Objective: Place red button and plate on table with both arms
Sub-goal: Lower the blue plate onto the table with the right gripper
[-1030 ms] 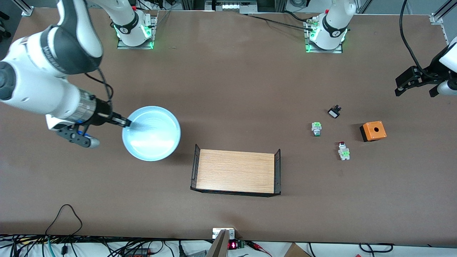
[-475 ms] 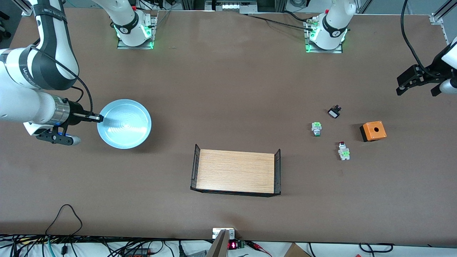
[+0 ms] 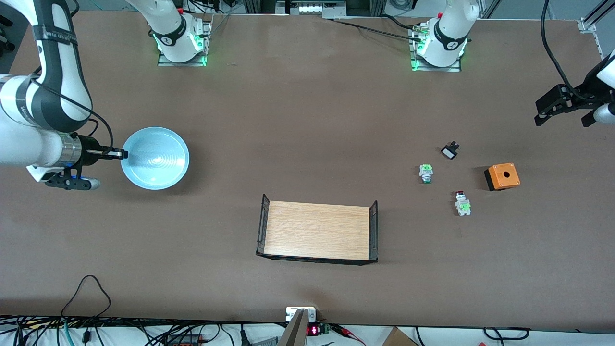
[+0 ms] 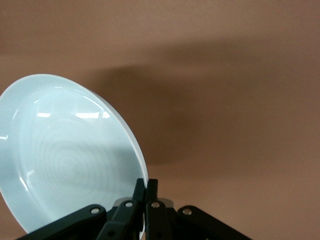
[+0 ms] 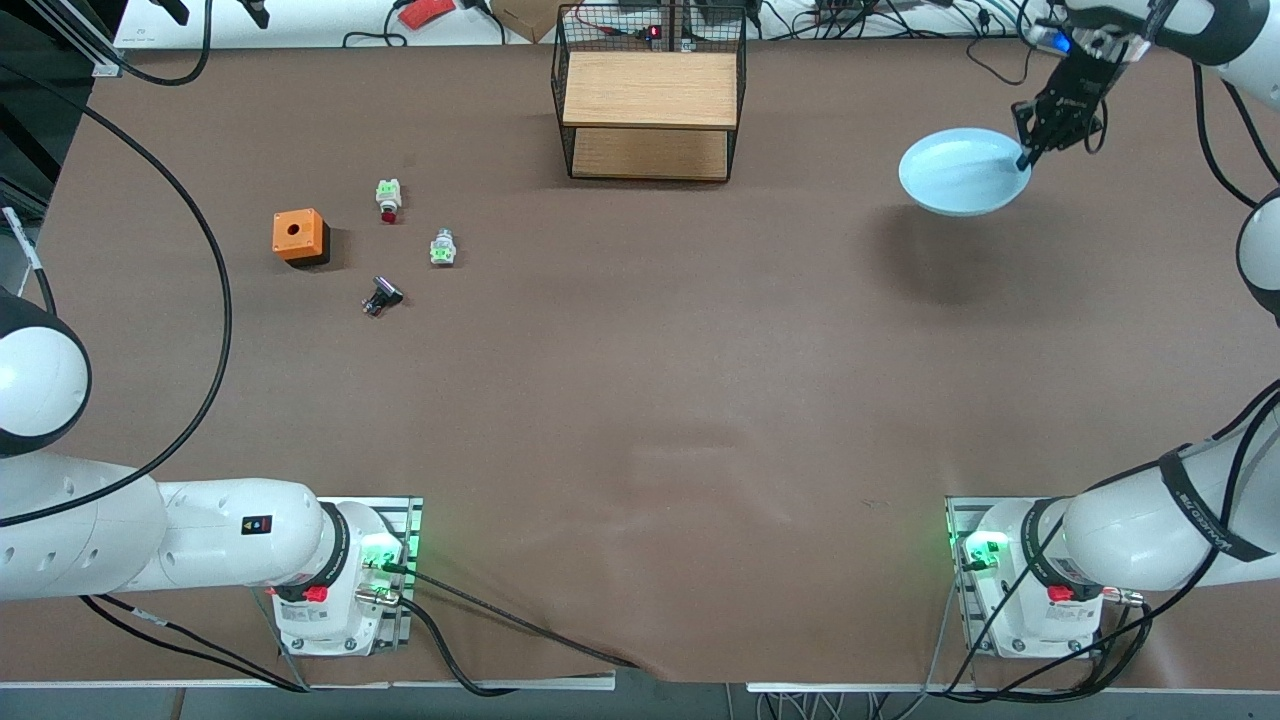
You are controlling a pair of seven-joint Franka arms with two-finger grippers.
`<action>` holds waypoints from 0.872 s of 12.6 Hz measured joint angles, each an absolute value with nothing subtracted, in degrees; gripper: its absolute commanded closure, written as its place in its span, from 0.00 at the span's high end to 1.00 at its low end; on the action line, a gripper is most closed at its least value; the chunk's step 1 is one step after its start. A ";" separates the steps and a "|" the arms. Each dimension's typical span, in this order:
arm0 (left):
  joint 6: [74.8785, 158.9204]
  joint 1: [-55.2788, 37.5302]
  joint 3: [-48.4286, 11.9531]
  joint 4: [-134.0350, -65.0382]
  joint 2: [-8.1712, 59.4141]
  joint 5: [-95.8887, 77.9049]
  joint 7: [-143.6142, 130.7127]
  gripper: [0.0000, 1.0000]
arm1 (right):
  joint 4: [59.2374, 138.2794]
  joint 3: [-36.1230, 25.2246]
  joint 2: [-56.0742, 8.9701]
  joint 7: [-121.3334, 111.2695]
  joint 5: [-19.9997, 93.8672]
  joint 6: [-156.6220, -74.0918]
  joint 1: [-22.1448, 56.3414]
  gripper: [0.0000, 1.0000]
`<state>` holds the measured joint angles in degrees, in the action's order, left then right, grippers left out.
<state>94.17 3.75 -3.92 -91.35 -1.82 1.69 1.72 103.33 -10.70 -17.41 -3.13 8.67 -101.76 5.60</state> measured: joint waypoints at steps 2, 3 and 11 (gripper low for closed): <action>94.16 3.74 -3.92 -91.30 -1.81 1.69 1.72 1.00 | 108.16 -10.69 -17.47 -6.97 8.67 -105.61 4.73 0.00; 94.16 3.74 -3.92 -91.28 -1.81 1.69 1.72 1.00 | 110.39 -10.68 -17.50 -8.96 8.66 -107.66 4.37 0.00; 94.12 3.74 -3.92 -91.26 -1.81 1.69 1.72 1.00 | 124.66 -10.56 -19.22 -21.36 8.65 -129.45 1.46 0.01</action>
